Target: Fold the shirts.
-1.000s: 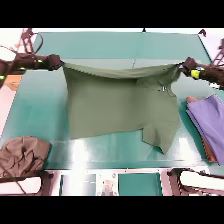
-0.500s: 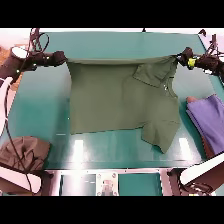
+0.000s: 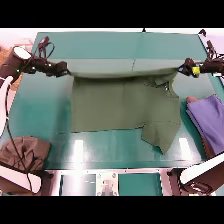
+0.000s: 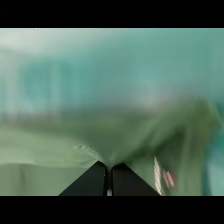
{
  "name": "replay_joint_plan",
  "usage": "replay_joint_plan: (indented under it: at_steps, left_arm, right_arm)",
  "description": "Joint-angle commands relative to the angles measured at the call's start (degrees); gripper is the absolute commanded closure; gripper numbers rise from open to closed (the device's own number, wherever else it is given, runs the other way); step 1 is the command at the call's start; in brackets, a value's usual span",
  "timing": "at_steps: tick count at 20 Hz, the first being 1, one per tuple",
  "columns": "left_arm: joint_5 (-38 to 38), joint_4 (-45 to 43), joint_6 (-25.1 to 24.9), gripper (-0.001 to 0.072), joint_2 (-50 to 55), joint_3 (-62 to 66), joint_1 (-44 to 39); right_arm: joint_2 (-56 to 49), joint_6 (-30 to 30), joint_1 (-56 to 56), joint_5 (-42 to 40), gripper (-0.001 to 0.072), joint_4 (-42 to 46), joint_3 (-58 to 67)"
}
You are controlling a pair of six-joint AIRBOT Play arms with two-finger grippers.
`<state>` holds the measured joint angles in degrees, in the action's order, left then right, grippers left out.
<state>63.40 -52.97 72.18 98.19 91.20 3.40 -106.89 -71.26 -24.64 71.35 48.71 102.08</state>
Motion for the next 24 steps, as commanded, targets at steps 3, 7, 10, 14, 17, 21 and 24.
replay_joint_plan:
  at_steps: [3, 7, 10, 14, 17, 21, 24]
  left_arm:
    - [14.7, -5.4, 4.3, 0.0681, 0.0, -2.0, 0.0]
    - [13.2, -5.4, 4.9, 0.0681, 0.0, -7.4, 0.0]
    - [11.5, -5.3, 4.9, 0.0681, 0.0, -10.4, 0.0]
    - [10.9, -5.1, 5.6, 0.0681, 0.1, -11.4, 0.0]
    - [10.5, -4.6, 5.6, 0.0680, 0.1, -11.4, 0.0]
    - [15.9, -3.0, 8.9, 0.0263, 0.0, -10.6, 0.0]
    - [24.6, -7.8, 10.8, 0.0274, -1.9, -11.5, 0.0]
  right_arm:
    - [1.2, -1.2, -1.0, 14.2, 0.0692, 14.7, -2.0]
    - [1.2, -0.9, -1.0, 12.9, 0.0691, 15.0, -8.1]
    - [1.2, -0.7, -0.9, 10.1, 0.0691, 15.0, -11.4]
    - [1.2, -0.7, -0.2, 8.9, 0.0690, 15.0, -12.6]
    - [1.2, -0.8, -0.1, 9.0, 0.0654, 15.0, -12.6]
    - [2.1, -3.8, -1.0, 15.0, 0.0395, 15.1, -10.7]
    - [7.2, -6.3, -3.8, 19.4, 0.0398, 16.1, -12.1]
